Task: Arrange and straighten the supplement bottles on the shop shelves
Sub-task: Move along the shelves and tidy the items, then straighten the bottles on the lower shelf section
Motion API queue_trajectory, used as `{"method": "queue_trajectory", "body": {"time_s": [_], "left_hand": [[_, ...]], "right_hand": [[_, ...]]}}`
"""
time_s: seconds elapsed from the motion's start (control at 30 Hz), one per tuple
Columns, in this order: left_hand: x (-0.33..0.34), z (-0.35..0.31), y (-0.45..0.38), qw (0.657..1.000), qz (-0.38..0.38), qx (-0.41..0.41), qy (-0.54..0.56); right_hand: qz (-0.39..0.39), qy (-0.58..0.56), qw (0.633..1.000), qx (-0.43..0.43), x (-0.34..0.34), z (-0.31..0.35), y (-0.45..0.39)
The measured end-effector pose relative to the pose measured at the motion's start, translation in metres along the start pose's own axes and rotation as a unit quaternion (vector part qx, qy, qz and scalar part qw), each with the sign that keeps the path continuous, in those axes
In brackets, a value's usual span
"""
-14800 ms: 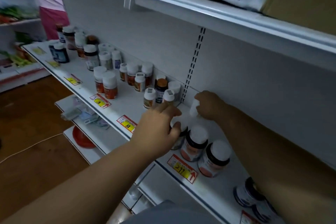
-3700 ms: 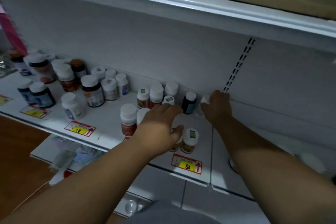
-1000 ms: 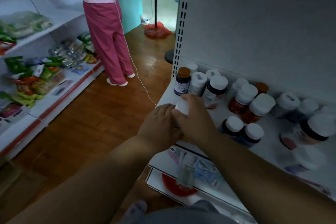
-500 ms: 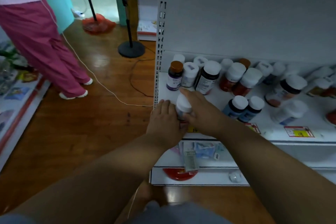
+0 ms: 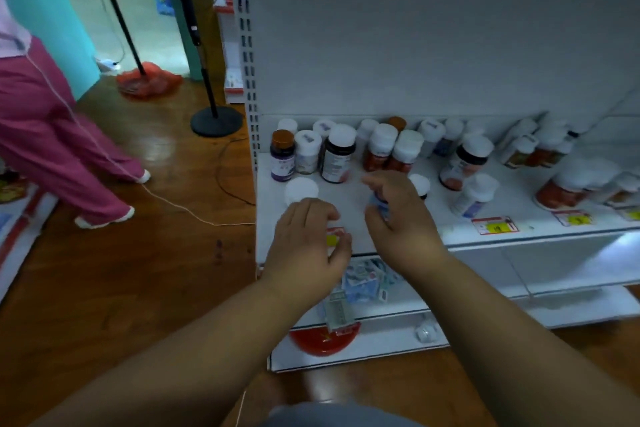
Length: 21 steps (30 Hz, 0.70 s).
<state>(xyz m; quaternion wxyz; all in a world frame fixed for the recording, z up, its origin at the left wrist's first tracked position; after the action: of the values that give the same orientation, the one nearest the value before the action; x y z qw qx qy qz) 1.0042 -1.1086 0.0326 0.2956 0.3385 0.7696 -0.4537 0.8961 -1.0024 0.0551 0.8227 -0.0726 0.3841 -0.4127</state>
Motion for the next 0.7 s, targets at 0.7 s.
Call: {"method": "queue_trajectory", "body": {"time_s": [0.7], "left_hand": [[0.226,-0.365,-0.046,0.985,0.087,0.114,0.091]], "right_hand": [[-0.115,0.056,0.983,0.132,-0.357,-0.179,0.150]]}}
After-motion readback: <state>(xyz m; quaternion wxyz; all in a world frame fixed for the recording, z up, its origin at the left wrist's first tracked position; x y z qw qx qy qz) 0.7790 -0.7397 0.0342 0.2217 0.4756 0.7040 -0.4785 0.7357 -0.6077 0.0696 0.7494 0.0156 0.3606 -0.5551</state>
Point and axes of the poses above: each hand's wrist, its own y-axis away from the middle knuckle, its own x-axis out of the palm, z = x × y, the point moved 6 cm from there along -y, towards the middle knuckle, and after that the axes turned 11 degrees about -y, right-handed, at the moved point
